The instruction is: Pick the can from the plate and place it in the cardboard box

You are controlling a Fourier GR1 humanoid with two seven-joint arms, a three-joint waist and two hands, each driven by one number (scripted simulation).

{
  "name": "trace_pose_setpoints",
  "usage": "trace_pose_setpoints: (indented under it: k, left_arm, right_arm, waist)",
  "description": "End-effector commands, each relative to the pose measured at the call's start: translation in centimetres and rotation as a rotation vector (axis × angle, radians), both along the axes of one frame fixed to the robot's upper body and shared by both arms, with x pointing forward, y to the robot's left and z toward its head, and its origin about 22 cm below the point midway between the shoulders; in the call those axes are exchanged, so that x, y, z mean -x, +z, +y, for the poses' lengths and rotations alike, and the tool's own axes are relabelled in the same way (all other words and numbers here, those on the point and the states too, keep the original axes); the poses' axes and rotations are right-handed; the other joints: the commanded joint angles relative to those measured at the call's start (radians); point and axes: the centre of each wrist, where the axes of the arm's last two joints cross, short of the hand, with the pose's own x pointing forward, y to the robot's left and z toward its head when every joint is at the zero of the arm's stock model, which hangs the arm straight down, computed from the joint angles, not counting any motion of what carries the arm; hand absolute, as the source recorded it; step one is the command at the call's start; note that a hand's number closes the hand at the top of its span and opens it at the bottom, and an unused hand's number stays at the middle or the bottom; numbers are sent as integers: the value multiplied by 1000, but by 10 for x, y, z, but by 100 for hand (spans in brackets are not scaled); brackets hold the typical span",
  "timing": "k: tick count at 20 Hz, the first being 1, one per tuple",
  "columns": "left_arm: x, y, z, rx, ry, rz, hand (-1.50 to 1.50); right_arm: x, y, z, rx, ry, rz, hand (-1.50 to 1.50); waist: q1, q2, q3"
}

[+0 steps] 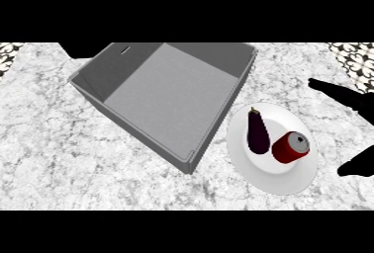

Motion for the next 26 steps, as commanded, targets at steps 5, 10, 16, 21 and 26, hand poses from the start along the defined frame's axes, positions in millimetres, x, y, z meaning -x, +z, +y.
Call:
trace_pose_setpoints:
  k: [5,10,16,21,26]
  left_arm:
    - [-95,35,-50,142,-240,-522,0]
    - [-99,31,-46,134,-224,-532,0]
    - [-95,21,-51,154,-230,-530,0]
    - [-99,26,-50,157,-239,-557,0]
    - [-101,23,-51,158,-224,-553,0]
  right_arm:
    - [5,-2,8,197,28,101,-150]
    - [8,-5,11,239,4,113,-150]
    - [12,-18,14,296,-37,146,-150]
    - [12,-30,18,318,-62,161,-150]
    - [15,-35,26,298,-47,148,-150]
  waist:
    - [-15,7,-10]
    - [-36,5,-7]
    - [-28,6,-8]
    - [-6,15,-2]
    - [-30,13,-3]
